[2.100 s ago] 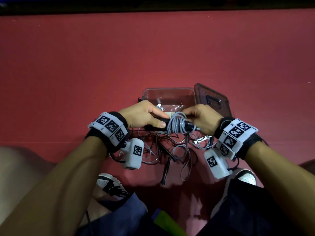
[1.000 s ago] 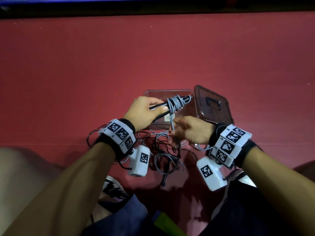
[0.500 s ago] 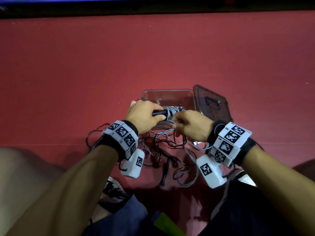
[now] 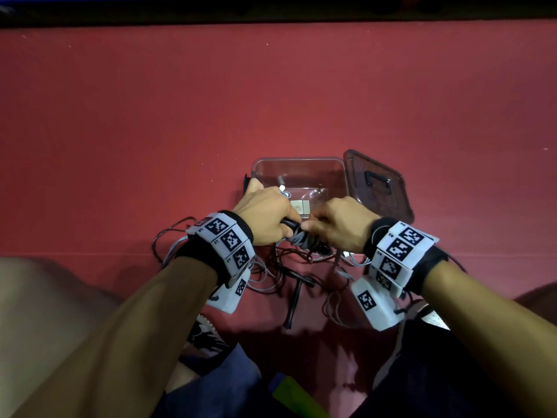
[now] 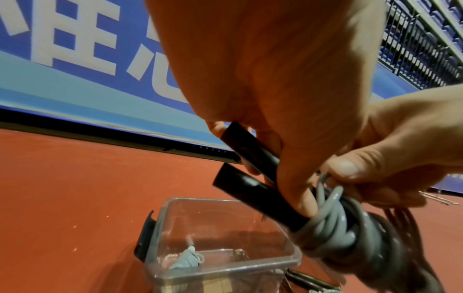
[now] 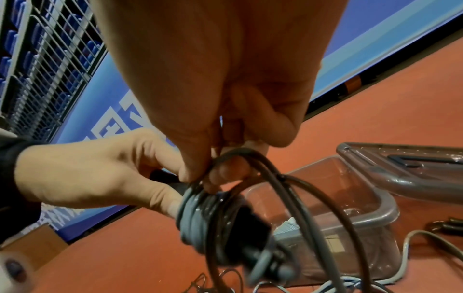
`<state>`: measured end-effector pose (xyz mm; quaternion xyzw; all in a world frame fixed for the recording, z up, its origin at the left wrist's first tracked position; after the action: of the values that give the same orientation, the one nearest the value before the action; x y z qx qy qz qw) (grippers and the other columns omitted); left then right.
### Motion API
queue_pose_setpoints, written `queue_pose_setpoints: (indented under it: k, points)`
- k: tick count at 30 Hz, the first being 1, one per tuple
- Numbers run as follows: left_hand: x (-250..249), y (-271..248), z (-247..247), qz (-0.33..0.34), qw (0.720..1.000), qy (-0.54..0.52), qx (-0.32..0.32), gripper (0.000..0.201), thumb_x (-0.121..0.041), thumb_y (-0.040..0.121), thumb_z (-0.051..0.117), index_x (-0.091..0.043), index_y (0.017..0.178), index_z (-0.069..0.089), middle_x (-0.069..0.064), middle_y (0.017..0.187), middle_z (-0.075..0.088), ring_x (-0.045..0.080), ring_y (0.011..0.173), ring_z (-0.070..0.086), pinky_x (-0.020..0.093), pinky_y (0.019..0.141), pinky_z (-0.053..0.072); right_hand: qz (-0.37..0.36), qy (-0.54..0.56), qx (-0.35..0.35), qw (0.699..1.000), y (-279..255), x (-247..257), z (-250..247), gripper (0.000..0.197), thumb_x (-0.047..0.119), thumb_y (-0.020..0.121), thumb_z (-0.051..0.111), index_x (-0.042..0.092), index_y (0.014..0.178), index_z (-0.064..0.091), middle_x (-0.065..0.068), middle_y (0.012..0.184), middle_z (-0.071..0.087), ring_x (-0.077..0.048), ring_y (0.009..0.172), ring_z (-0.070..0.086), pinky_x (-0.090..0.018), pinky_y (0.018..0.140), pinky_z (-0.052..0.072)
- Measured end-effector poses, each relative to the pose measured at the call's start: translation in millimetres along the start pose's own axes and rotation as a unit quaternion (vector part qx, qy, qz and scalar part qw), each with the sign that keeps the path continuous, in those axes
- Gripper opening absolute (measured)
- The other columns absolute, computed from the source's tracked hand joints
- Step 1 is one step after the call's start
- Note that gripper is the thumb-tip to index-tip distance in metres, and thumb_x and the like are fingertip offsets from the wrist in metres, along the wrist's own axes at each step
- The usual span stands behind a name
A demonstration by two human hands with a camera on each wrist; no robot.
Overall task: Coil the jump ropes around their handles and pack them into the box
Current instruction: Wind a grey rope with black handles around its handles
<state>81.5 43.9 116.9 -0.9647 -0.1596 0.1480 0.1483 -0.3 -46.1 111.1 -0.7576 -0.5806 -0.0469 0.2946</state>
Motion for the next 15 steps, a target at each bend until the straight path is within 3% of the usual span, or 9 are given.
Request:
queue_pose_setpoints:
  k: [5, 7, 9, 12, 15]
  points:
    - [-2, -3, 2, 0.006, 1.0, -0.012, 0.017, 0.034, -0.028, 0.093, 0.069, -0.042, 0.124, 0.069, -0.008, 0.092, 0.059, 0.008, 0.1, 0.028, 0.037, 0.098, 0.022, 0.021, 0.077, 0.021, 0.997, 2, -3, -1, 0.032, 0.045, 0.085, 0.075, 0.019, 0.096, 0.061, 0.006, 0.082, 0.062, -0.014, 0.077, 0.057, -0.022, 0.062, 0.039]
    - [-2, -4, 4, 0.013, 1.0, -0.011, 0.019, 0.036, -0.026, 0.093, 0.069, -0.043, 0.125, 0.069, -0.007, 0.102, 0.065, 0.009, 0.104, 0.031, 0.038, 0.097, 0.023, 0.011, 0.066, 0.044, 0.997, 2, -2, 2, 0.029, 0.045, 0.087, 0.073, 0.022, 0.104, 0.066, 0.011, 0.076, 0.057, -0.008, 0.073, 0.054, -0.015, 0.059, 0.035]
    - [1, -3, 5, 0.025, 0.999, -0.03, 0.013, 0.037, -0.025, 0.09, 0.072, -0.045, 0.122, 0.07, -0.015, 0.105, 0.067, 0.011, 0.109, 0.035, 0.036, 0.094, 0.022, 0.0, 0.064, 0.049, 0.997, 2, -1, 5, 0.03, 0.044, 0.091, 0.067, 0.025, 0.115, 0.068, 0.014, 0.074, 0.057, 0.0, 0.07, 0.052, -0.014, 0.061, 0.034]
    - [8, -2, 2, 0.034, 0.997, -0.064, -0.024, 0.036, -0.025, 0.085, 0.077, -0.044, 0.115, 0.073, -0.028, 0.098, 0.057, 0.006, 0.107, 0.034, 0.033, 0.089, 0.018, -0.013, 0.075, 0.058, 0.995, -1, 2, 7, 0.03, 0.043, 0.097, 0.06, 0.026, 0.119, 0.07, 0.007, 0.098, 0.072, -0.01, 0.09, 0.063, -0.02, 0.077, 0.043]
    - [9, -2, -3, 0.028, 0.998, -0.05, -0.041, 0.033, -0.028, 0.087, 0.076, -0.047, 0.114, 0.072, -0.023, 0.097, 0.053, 0.007, 0.106, 0.035, 0.038, 0.094, 0.022, -0.016, 0.082, 0.051, 0.995, -1, 0, 5, 0.03, 0.043, 0.098, 0.058, 0.026, 0.119, 0.07, 0.004, 0.104, 0.073, -0.014, 0.096, 0.066, -0.025, 0.083, 0.047]
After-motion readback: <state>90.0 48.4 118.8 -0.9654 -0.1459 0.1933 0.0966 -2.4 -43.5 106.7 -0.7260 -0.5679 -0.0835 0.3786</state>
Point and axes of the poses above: each hand's wrist, its own y-axis towards the middle knuckle, its own z-axis out of the palm, x = y × z, the point moved 7 cm from there along y, towards the middle knuckle
